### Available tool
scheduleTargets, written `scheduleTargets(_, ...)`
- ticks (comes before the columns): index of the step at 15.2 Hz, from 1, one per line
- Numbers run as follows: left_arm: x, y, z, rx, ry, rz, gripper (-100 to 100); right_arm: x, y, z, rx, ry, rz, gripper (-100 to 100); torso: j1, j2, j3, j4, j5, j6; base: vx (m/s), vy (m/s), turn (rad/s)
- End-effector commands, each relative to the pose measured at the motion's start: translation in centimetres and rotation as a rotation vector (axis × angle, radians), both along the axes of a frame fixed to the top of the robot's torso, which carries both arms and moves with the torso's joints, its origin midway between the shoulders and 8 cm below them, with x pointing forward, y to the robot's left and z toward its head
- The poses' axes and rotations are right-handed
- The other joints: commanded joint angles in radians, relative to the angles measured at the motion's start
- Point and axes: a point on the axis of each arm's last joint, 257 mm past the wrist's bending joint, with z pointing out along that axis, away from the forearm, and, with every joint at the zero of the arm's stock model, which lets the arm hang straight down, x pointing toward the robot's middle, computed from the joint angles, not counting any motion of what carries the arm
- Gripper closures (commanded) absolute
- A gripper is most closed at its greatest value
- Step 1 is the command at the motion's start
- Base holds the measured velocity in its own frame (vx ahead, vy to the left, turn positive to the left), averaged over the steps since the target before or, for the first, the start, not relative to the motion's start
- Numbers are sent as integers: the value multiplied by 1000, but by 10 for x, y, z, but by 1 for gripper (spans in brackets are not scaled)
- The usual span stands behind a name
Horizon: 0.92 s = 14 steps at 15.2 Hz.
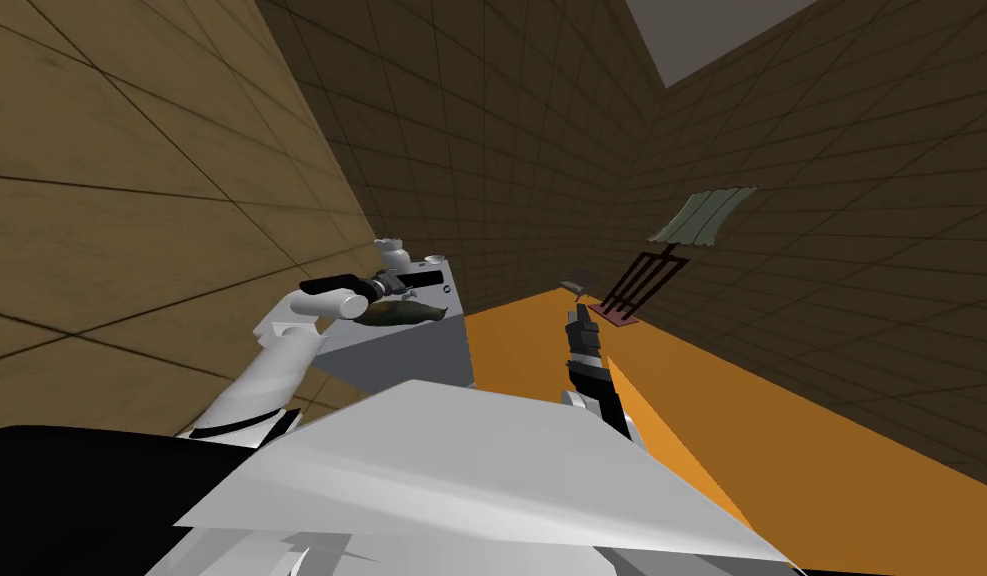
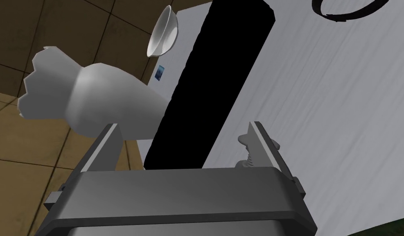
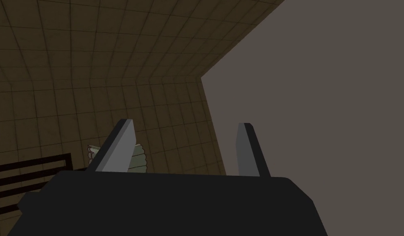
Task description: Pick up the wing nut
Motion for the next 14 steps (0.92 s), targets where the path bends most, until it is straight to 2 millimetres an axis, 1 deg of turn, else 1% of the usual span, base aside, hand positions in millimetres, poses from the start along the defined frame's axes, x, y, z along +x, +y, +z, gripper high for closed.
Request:
scheduleTargets(1,-1,6,-5,-24,40,14,-100,0,0,0,0,0,0,0,0,0,0,0,0,0,2,4,-165)
scheduleTargets(2,-2,6,-10,-27,59,18,-100,0,0,0,0,0,0,0,0,0,0,0,0,0,1,8,-65)
scheduleTargets(3,-2,7,-10,-28,60,18,-100,0,0,0,0,0,0,0,0,0,0,0,0,-1,1,5,11)
scheduleTargets(4,-2,15,-10,-54,87,34,-100,0,0,0,0,0,0,0,0,0,0,0,0,-1,2,2,-123)
scheduleTargets(6,-6,16,-19,-59,123,41,-100,0,0,0,0,0,0,0,0,0,0,0,0,0,2,8,-93)
scheduleTargets(7,-6,16,-19,-59,123,41,-100,0,0,0,0,0,0,0,0,0,0,0,0,-1,2,6,11)
scheduleTargets(8,-7,24,-20,-85,153,60,-100,0,0,0,0,0,0,0,0,0,0,0,0,-1,4,3,-95)
scheduleTargets(10,-10,25,-27,-90,186,67,-100,0,0,0,0,0,0,0,0,0,0,0,0,0,4,7,-97)
scheduleTargets(11,-11,32,-25,-112,204,84,-100,0,0,0,0,0,0,0,0,0,0,0,0,0,5,6,-130)
scheduleTargets(14,-16,33,-35,-118,248,95,-100,0,0,0,0,0,0,0,1,0,0,0,0,-1,3,11,-60)
